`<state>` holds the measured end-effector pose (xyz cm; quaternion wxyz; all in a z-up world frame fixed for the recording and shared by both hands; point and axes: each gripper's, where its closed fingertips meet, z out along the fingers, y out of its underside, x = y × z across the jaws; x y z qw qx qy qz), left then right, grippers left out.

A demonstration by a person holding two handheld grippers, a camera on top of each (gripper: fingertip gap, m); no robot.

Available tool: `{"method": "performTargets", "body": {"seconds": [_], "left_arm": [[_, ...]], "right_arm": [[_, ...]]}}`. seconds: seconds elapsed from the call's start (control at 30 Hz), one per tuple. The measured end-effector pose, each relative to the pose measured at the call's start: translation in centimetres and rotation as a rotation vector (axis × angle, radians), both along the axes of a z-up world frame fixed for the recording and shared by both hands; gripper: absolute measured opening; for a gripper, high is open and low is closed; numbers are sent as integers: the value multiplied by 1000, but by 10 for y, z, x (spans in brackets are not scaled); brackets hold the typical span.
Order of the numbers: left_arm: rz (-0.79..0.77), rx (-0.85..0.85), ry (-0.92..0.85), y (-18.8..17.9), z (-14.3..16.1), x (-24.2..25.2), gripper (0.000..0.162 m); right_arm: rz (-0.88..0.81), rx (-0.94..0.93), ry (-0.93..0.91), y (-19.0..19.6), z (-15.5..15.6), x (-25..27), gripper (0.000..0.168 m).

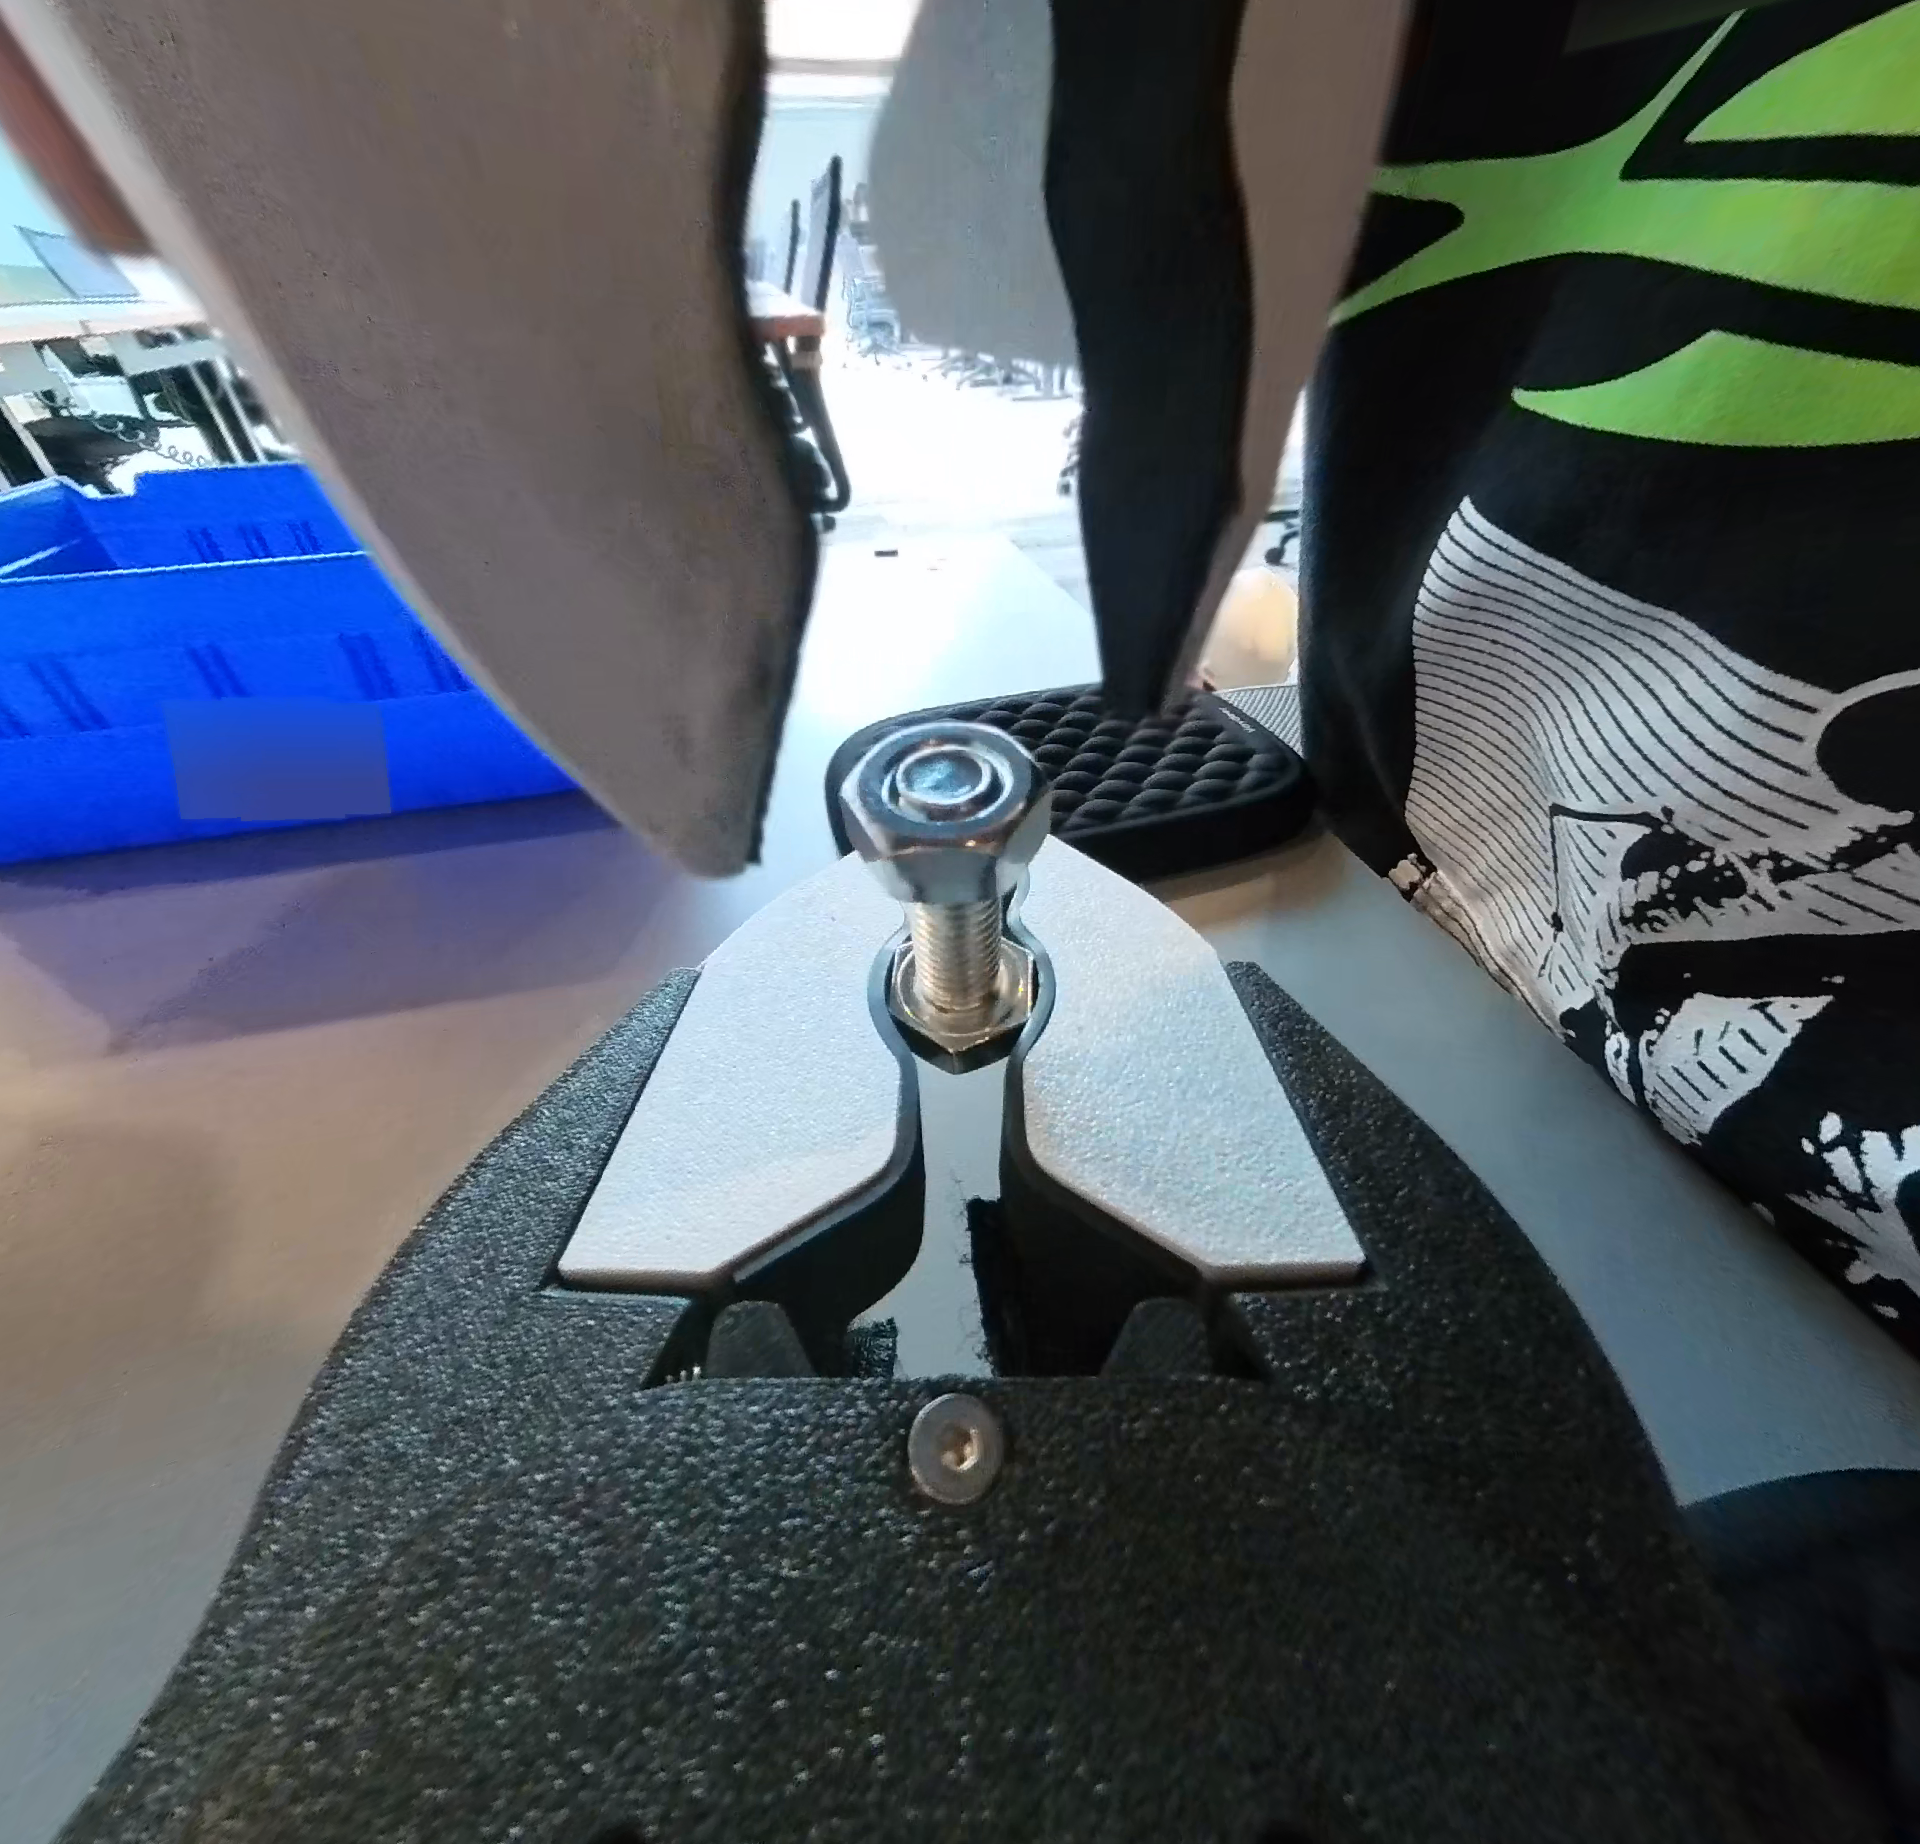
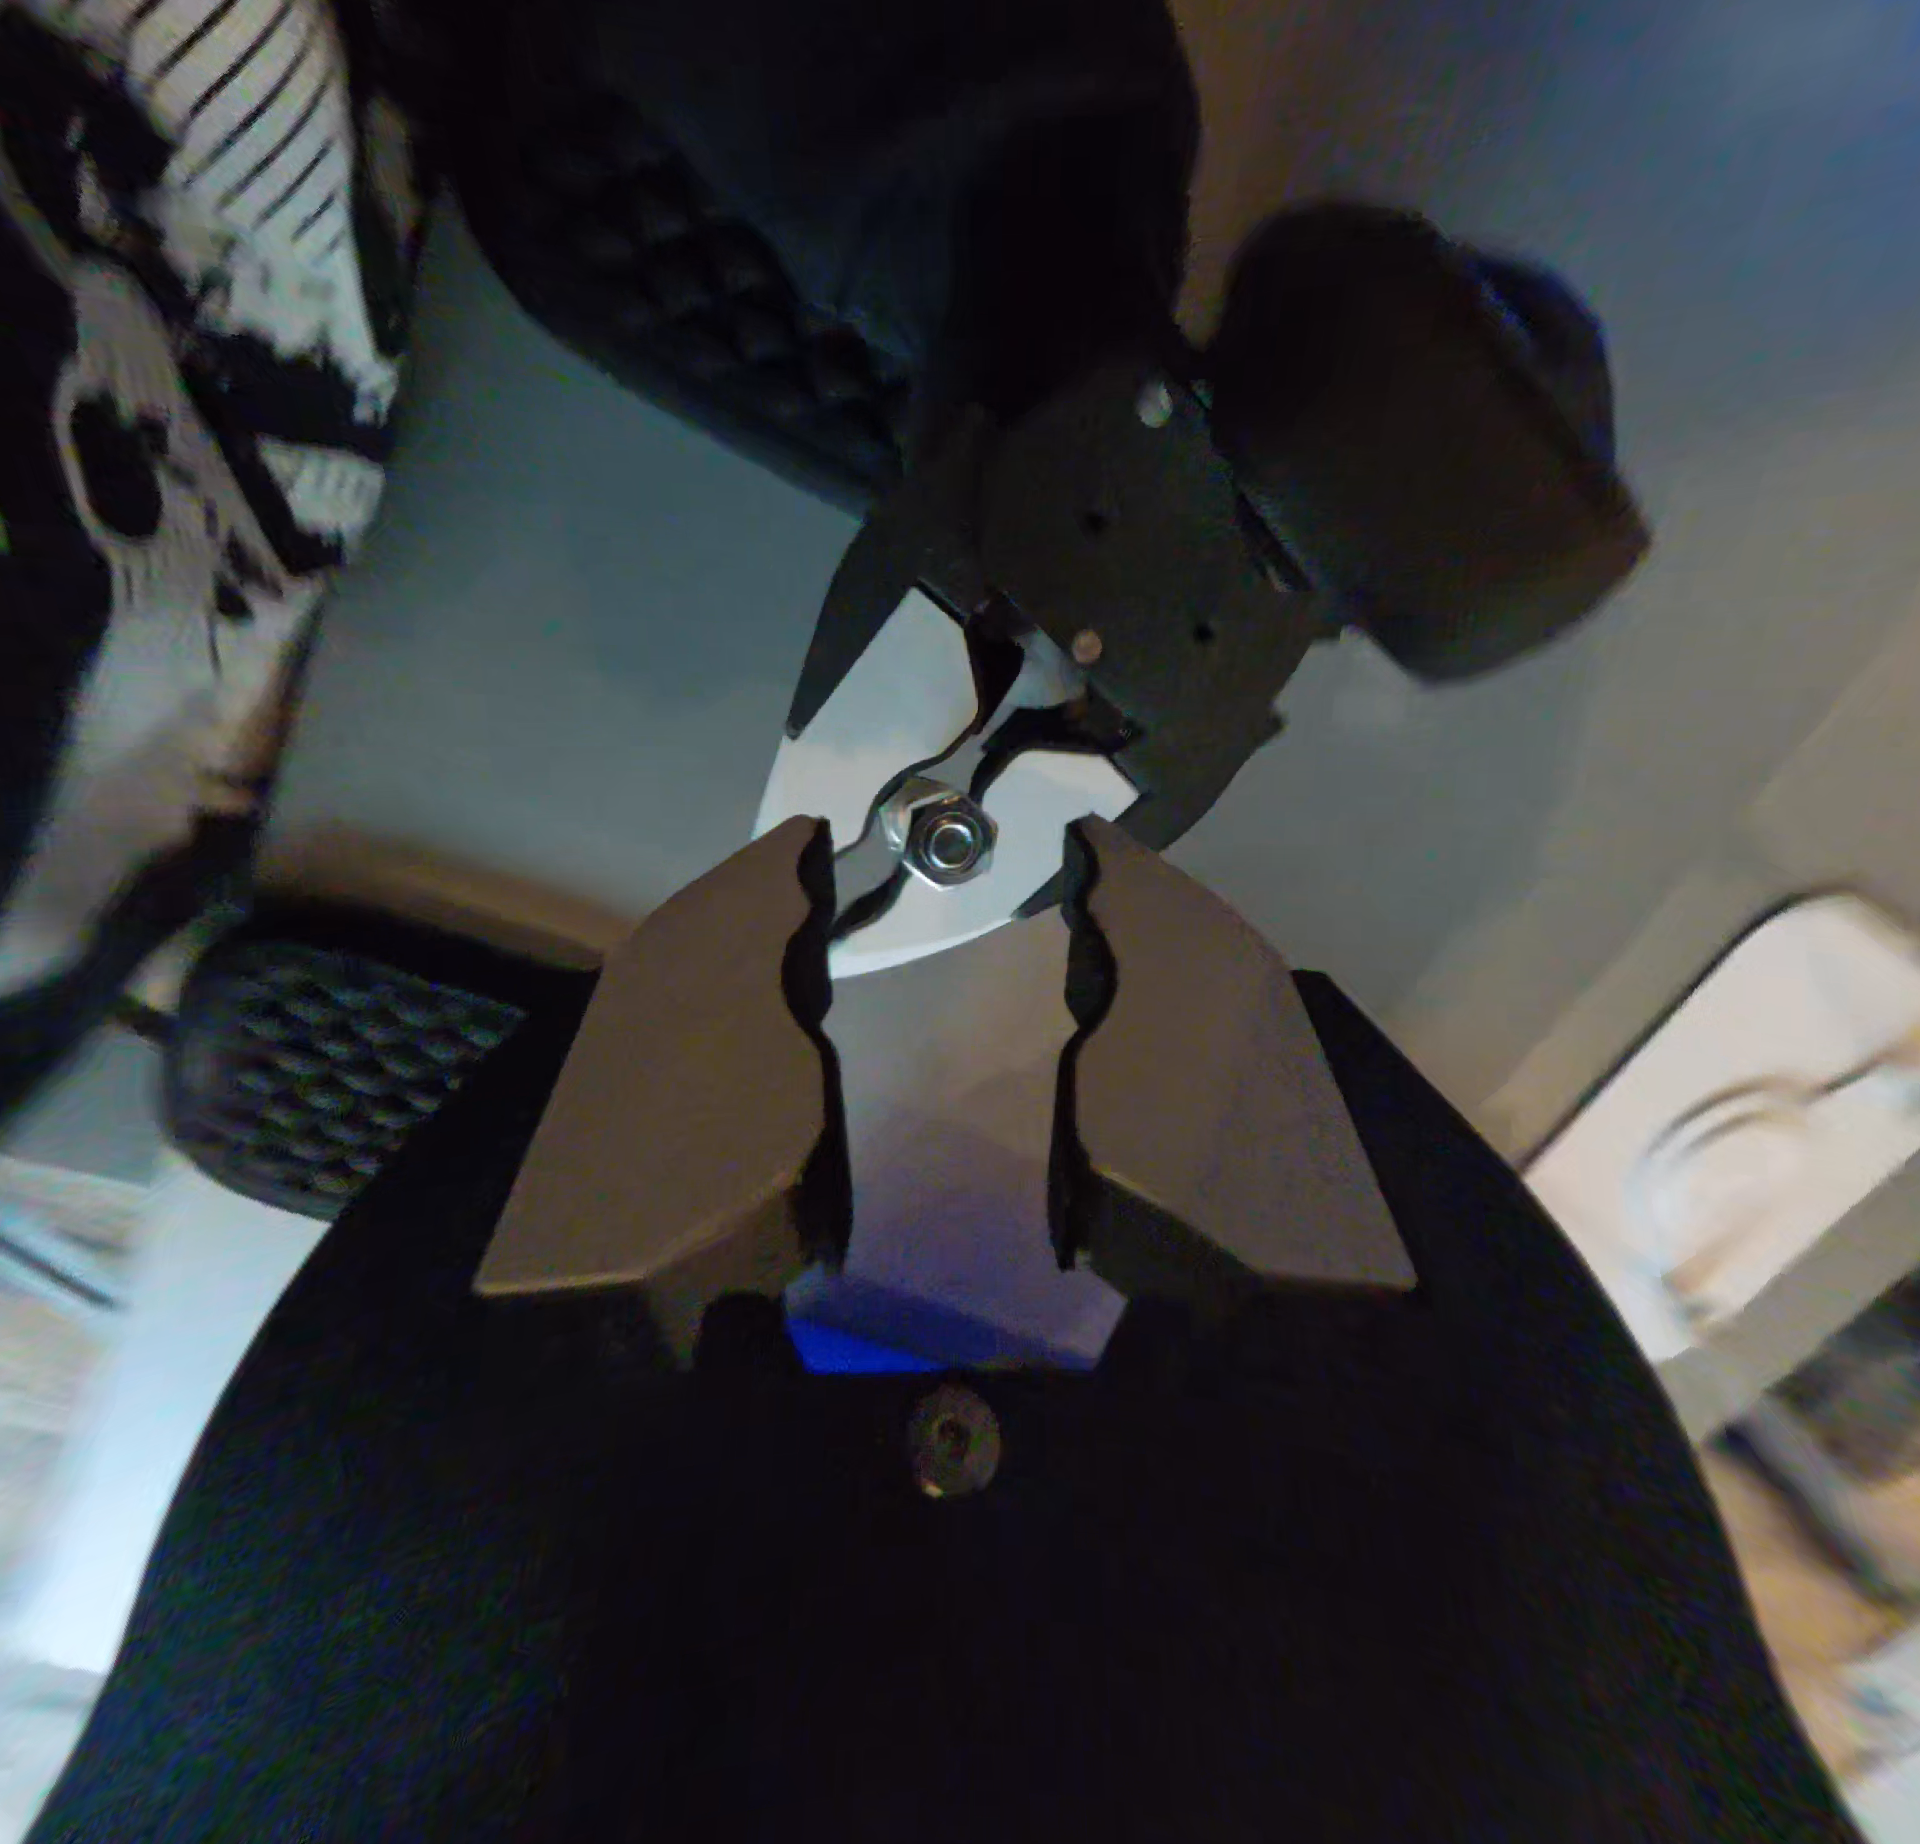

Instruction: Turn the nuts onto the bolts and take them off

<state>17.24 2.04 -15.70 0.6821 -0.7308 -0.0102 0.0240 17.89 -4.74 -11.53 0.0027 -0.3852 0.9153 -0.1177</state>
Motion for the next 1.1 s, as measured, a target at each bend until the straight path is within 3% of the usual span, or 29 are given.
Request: {"method": "performTargets", "body": {"seconds": [0.1, 0.17, 0.47, 0.57, 0.8, 0.93, 1.03, 1.1], "left_arm": [[-2, 2, -3, 0, 0, 0, 10], [-3, 2, -2, 0, 0, 0, 10], [-4, 3, -5, 0, 0, 0, 10], [-5, 2, -5, 0, 0, 0, 10], [3, 9, -9, -1, 1, -2, 10], [6, 5, -6, -1, 1, -2, 10], [6, 1, -4, 0, 0, -2, 10], [6, 3, -6, -1, 1, -2, 10]], "right_arm": [[425, -41, 95, 4, 6, 0, 44], [592, -32, 123, 7, 5, -1, 41], [743, 104, 51, 5, -6, 1, 34], [748, 119, 68, 4, -9, -3, 20], [516, 93, 48, 3, -9, -6, 17], [157, 105, 26, 4, -9, -6, 17], [-258, 150, -68, 6, -10, -5, 17], [-337, 140, -106, 6, -10, -5, 17]]}}
